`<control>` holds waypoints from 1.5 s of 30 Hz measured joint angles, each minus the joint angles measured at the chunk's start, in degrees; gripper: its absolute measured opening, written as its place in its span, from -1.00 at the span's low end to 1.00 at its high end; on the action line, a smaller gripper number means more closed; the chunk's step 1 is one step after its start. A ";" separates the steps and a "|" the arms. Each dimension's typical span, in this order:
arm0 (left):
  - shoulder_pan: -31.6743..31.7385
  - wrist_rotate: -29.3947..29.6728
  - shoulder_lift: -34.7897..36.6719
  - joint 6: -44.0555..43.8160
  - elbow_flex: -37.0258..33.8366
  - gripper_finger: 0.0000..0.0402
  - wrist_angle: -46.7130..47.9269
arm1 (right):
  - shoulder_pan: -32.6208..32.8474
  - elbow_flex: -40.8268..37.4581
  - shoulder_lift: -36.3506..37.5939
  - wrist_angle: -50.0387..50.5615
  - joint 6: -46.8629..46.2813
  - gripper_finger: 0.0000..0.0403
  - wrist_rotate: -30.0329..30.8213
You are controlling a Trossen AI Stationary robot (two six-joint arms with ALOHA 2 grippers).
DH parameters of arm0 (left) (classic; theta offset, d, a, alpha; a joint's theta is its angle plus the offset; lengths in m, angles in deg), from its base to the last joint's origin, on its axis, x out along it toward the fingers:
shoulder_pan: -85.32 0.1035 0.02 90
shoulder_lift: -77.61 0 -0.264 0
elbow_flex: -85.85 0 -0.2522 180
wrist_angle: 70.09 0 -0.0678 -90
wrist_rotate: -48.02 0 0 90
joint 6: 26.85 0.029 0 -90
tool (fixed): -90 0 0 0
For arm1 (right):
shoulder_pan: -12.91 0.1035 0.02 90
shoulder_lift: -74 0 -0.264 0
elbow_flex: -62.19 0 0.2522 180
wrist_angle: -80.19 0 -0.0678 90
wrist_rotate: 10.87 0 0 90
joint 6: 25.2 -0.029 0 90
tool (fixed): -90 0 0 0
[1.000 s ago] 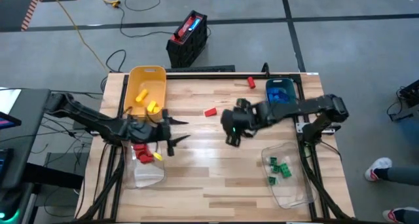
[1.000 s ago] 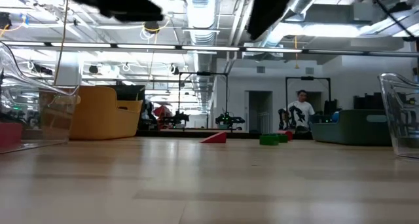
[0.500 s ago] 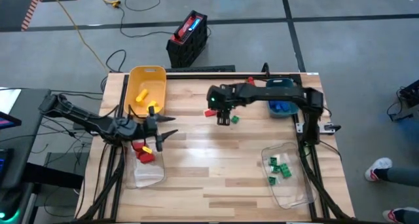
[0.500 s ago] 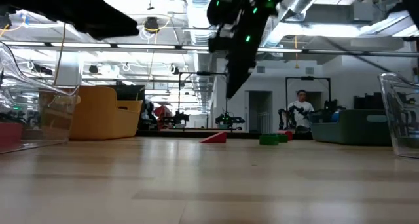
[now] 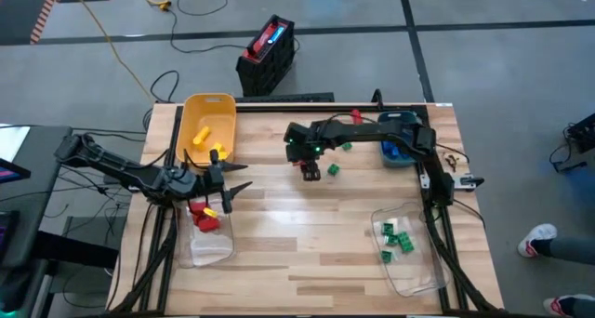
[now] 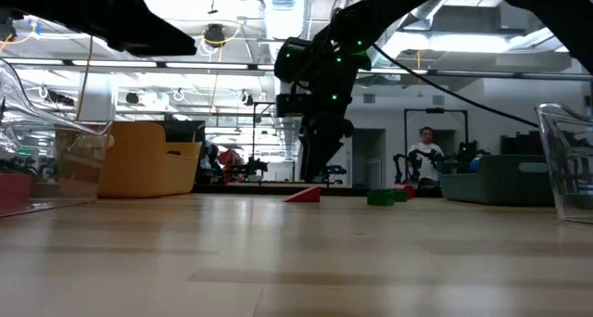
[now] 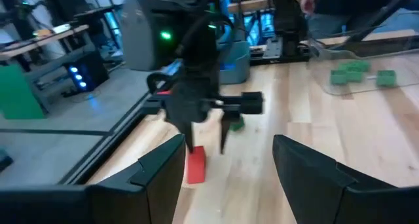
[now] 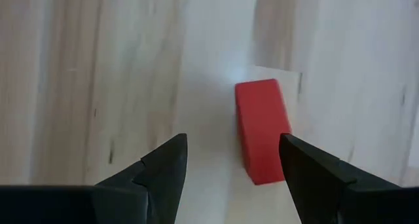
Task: Sort blocks
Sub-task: Put the red wooden block into the left transparent bin
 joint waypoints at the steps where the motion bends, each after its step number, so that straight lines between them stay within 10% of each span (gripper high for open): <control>1: 0.33 0.16 0.02 0.04 0.01 0.11 0.00 | 0.03 -0.01 -0.12 0.04 0.37 0.27 -0.01; 26: 5.30 -3.33 0.00 -0.64 0.07 0.11 1.26 | -2.48 0.00 -4.95 -1.00 3.05 0.26 -1.05; 36: 5.30 -3.32 0.00 1.53 0.07 0.11 2.14 | -1.25 1.78 -4.67 3.08 2.32 -0.47 0.50; 45: 4.00 -2.93 -5.22 9.67 0.09 0.11 3.73 | 3.03 12.27 2.95 18.30 -8.94 -0.47 -6.38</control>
